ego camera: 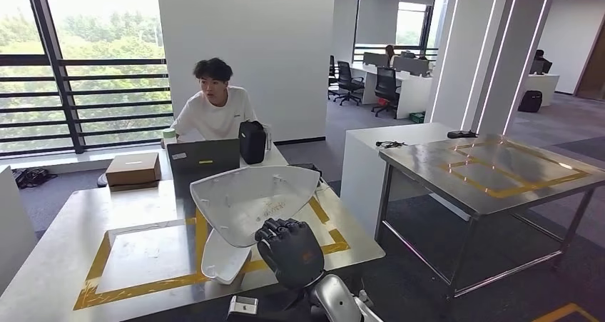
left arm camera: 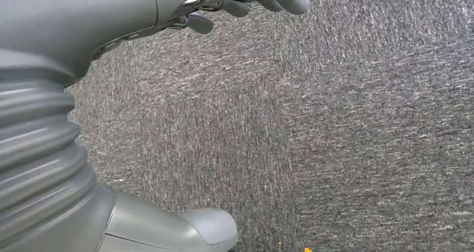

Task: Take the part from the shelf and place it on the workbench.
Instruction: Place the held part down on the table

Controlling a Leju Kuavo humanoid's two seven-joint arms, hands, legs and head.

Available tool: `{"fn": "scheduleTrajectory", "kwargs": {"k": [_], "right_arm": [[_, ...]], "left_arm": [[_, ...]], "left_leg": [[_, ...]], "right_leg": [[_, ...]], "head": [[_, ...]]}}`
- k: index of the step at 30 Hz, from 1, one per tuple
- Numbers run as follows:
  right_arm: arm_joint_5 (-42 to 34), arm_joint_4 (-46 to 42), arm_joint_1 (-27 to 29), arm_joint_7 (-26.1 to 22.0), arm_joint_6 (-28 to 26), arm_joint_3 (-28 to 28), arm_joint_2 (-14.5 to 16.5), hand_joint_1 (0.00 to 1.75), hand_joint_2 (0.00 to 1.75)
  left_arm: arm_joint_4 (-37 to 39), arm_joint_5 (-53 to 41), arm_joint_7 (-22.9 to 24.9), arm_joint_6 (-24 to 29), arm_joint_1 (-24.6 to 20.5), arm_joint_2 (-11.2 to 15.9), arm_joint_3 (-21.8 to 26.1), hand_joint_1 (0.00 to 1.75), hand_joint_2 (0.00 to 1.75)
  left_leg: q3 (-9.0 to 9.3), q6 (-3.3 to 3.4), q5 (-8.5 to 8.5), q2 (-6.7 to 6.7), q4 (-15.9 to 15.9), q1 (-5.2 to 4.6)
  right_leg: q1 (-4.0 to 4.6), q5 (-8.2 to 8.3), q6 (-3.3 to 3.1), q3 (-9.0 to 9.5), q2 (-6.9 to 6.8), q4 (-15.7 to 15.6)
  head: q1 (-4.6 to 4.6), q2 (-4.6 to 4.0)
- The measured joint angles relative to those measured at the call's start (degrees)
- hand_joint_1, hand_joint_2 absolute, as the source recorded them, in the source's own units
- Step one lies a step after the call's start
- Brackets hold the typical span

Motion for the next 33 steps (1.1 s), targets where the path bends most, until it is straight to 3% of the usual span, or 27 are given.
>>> {"fn": "scheduleTrajectory", "kwargs": {"k": [2, 3, 5, 8, 10, 12, 13, 14, 15, 17, 19, 22, 24, 27, 28, 29, 30, 32, 33], "right_arm": [[-0.06, -0.11, 0.09, -0.02, -0.13, 0.00, -0.31, 1.59, 1.75], [-0.08, -0.16, 0.12, -0.03, -0.16, 0.00, -0.42, 1.59, 1.75], [-0.09, -0.18, 0.28, -0.06, -0.19, 0.00, -0.62, 1.59, 1.75], [-0.12, -0.33, 0.36, -0.06, -0.04, 0.00, -0.86, 1.59, 1.75], [-0.19, -0.48, 0.23, -0.07, 0.27, 0.01, -0.88, 1.59, 1.75], [-0.29, -0.49, 0.20, -0.07, 0.67, 0.04, -0.87, 1.59, 1.75], [-0.35, -0.49, 0.24, -0.08, 0.80, 0.07, -0.88, 1.59, 1.75], [-0.41, -0.48, 0.28, -0.07, 0.86, 0.08, -0.89, 1.59, 1.75], [-0.48, -0.48, 0.29, -0.07, 0.82, 0.09, -0.89, 1.59, 1.75], [-0.57, -0.48, 0.30, -0.07, 0.64, 0.09, -0.91, 1.59, 1.75], [-0.66, -0.48, 0.25, -0.22, 0.50, 0.10, -0.99, 1.59, 1.75], [-1.04, -0.47, 0.05, -0.93, 0.43, 0.11, -1.22, 1.59, 1.75], [-1.40, -0.44, -0.28, -1.31, 0.12, 0.15, -1.36, 1.59, 1.75], [-1.83, -0.22, -0.48, -1.62, -0.39, 0.44, -1.45, 1.59, 1.75], [-1.92, -0.09, -0.40, -1.65, -0.48, 0.60, -1.46, 1.59, 1.75], [-1.99, 0.04, -0.34, -1.64, -0.56, 0.75, -1.46, 1.59, 1.75], [-2.02, 0.15, -0.36, -1.61, -0.60, 0.89, -1.46, 1.59, 1.75], [-2.03, 0.33, -0.63, -1.48, -0.62, 1.05, -1.46, 1.59, 1.75], [-2.03, 0.39, -0.83, -1.41, -0.63, 1.10, -1.46, 1.59, 1.75]], "left_arm": [[0.02, 0.00, -0.05, -0.01, 0.02, -0.10, 0.00, 0.00, 1.75], [0.02, 0.00, -0.09, 0.00, 0.01, -0.14, 0.00, 0.00, 1.75], [0.04, 0.01, -0.14, 0.00, 0.03, -0.19, 0.00, 0.00, 1.75], [0.04, 0.09, -0.31, -0.02, 0.02, -0.27, 0.00, 0.00, 1.75], [0.05, 0.16, -0.54, -0.02, -0.03, -0.31, 0.00, 0.00, 1.75], [0.07, 0.19, -0.67, -0.02, 0.01, -0.33, 0.00, 0.00, 1.75], [0.08, 0.20, -0.69, -0.02, 0.05, -0.32, 0.00, 0.00, 1.75], [0.09, 0.20, -0.69, -0.02, 0.08, -0.32, 0.00, 0.00, 1.75], [0.09, 0.19, -0.69, -0.02, 0.08, -0.32, 0.00, 0.00, 1.75], [0.10, 0.18, -0.69, -0.02, 0.05, -0.32, 0.00, 0.00, 1.75], [0.11, 0.17, -0.69, -0.03, -0.05, -0.33, 0.00, 0.00, 1.75], [0.12, 0.15, -0.65, -0.04, -0.15, -0.41, 0.00, 0.00, 1.75], [0.11, 0.22, -0.72, -0.05, -0.18, -0.48, 0.01, 0.00, 1.75], [0.10, 0.65, -1.06, -0.05, -0.17, -0.42, 0.03, 0.00, 1.75], [0.10, 0.78, -1.24, -0.04, -0.15, -0.40, 0.04, 0.00, 1.75], [0.10, 0.85, -1.43, -0.04, -0.12, -0.38, 0.05, 0.00, 1.75], [0.10, 0.90, -1.58, -0.04, -0.12, -0.37, 0.06, 0.00, 1.75], [0.10, 0.97, -1.74, -0.04, -0.14, -0.37, 0.07, 0.00, 1.75], [0.10, 0.99, -1.80, -0.03, -0.17, -0.38, 0.07, 0.00, 1.75]], "left_leg": [[0.66, -0.35, -0.60, -0.06, 0.10, -0.09], [0.84, -0.62, -0.86, -0.09, 0.14, -0.17], [0.99, -1.27, -1.16, -0.10, 0.05, -0.27], [0.95, -2.25, -1.85, 0.02, 0.53, -0.24], [-1.28, -2.69, -4.10, 0.14, 5.11, -0.17], [-5.57, -2.96, -6.85, 0.17, 12.80, -0.15], [-7.30, -3.03, -7.21, 0.17, 15.41, -0.14], [-8.06, -3.05, -6.47, 0.18, 16.01, -0.14], [-7.66, -3.01, -4.70, 0.19, 14.35, -0.13], [-4.50, -2.78, -0.22, 0.22, 6.83, -0.15], [-2.00, -2.27, 1.59, 0.19, 1.29, -0.25], [-1.51, -1.15, 1.16, 0.11, 0.32, -0.35], [-1.06, -0.43, 1.05, 0.11, 0.00, -0.14], [-0.70, 0.16, 0.71, 0.16, -0.09, -0.04], [-0.65, 0.24, 0.57, 0.15, -0.05, -0.05], [-0.53, 0.25, 0.42, 0.11, 0.00, -0.05], [-0.34, 0.21, 0.25, 0.06, 0.04, -0.05], [0.21, -0.01, -0.17, -0.04, 0.07, -0.06], [0.35, -0.26, -0.40, -0.08, 0.13, -0.15]], "right_leg": [[0.16, 4.60, -0.46, 3.40, -0.04, -8.39], [0.29, 5.72, -0.71, 4.81, -0.04, -11.49], [0.62, 5.69, -1.14, 5.84, 0.02, -13.62], [0.24, 5.65, -2.03, 6.34, 0.08, -14.18], [0.00, 5.50, -2.67, 6.86, 0.01, -14.48], [0.05, 5.17, -3.04, 7.10, -0.02, -14.42], [0.07, 4.98, -3.08, 7.25, -0.01, -14.39], [0.07, 4.77, -3.04, 7.47, 0.02, -14.35], [0.06, 4.52, -2.94, 7.79, 0.05, -14.30], [0.09, 3.84, -2.52, 8.51, 0.09, -14.09], [0.27, 3.29, -1.94, 8.70, 0.14, -13.76], [0.34, 2.94, -1.02, 8.68, 0.17, -13.76], [0.25, 1.66, -0.34, 7.89, 0.07, -11.72], [0.07, -2.56, 0.34, 2.12, -0.02, -1.07], [0.03, -3.20, 0.42, 0.13, -0.02, 2.00], [0.03, -2.70, 0.40, -0.95, -0.02, 3.05], [0.04, -1.12, 0.27, -0.87, -0.02, 1.83], [0.14, 3.67, -0.29, 2.11, -0.06, -5.92], [0.31, 5.22, -0.68, 3.80, -0.09, -9.81]], "head": [[-0.01, 0.00], [0.00, 0.00], [-0.10, 0.00], [-0.22, 0.00], [-0.34, 0.00], [-0.46, 0.00], [-0.48, 0.00], [-0.50, 0.00], [-0.51, 0.00], [-0.55, 0.00], [-0.52, 0.00], [-0.33, 0.00], [-0.25, 0.00], [-0.13, 0.00], [-0.10, 0.00], [-0.08, 0.00], [-0.03, 0.00], [0.02, 0.00], [0.02, 0.00]]}}
